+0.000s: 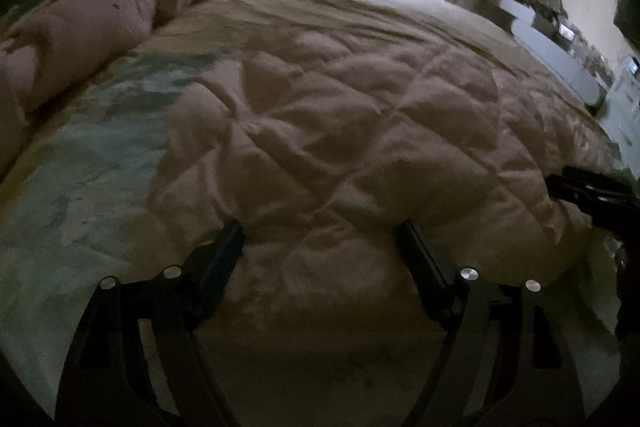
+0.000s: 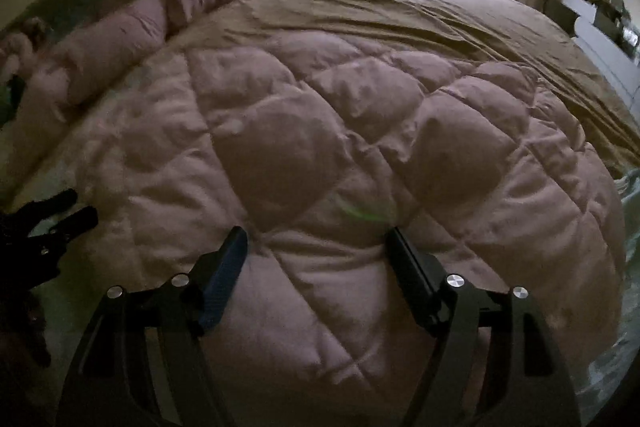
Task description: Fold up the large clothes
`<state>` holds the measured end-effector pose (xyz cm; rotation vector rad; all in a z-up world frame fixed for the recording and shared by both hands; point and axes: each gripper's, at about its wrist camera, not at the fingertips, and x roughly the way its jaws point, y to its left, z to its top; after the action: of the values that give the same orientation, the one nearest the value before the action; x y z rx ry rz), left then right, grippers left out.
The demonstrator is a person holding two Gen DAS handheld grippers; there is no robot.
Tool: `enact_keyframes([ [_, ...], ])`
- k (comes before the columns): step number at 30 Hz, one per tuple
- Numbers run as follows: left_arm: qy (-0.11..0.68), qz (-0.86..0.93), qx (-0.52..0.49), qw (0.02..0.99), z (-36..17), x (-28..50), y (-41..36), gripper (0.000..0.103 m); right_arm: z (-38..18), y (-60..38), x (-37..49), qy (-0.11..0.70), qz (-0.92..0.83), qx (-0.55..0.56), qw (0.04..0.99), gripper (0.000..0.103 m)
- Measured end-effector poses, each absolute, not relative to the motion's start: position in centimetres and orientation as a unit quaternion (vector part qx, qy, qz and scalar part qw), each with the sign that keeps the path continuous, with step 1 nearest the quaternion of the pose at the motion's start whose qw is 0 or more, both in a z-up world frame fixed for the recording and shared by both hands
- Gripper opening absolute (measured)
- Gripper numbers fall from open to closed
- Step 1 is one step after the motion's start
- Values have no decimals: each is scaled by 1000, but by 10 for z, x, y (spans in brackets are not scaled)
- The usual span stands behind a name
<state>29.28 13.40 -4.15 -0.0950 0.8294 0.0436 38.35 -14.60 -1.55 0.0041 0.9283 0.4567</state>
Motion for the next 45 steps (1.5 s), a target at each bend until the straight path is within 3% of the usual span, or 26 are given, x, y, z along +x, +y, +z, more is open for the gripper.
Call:
enact_keyframes([
  [4,389,24,-37,920,-23,271,134,88,16,-191,354,396,222,41,890,88],
  [10,380,49,-43,923,-9,254,144,93,24,-271,331,384,175,95,902,96],
  [23,404,90,-62,908,-21,235,159,94,-19,-372,292,413,99,169,889,96],
  [30,447,46,-240,860,-61,235,189,93,-46,-370,298,439,114,207,867,96],
  [45,456,6,-353,817,-96,270,199,94,-91,-356,367,474,151,353,793,99],
])
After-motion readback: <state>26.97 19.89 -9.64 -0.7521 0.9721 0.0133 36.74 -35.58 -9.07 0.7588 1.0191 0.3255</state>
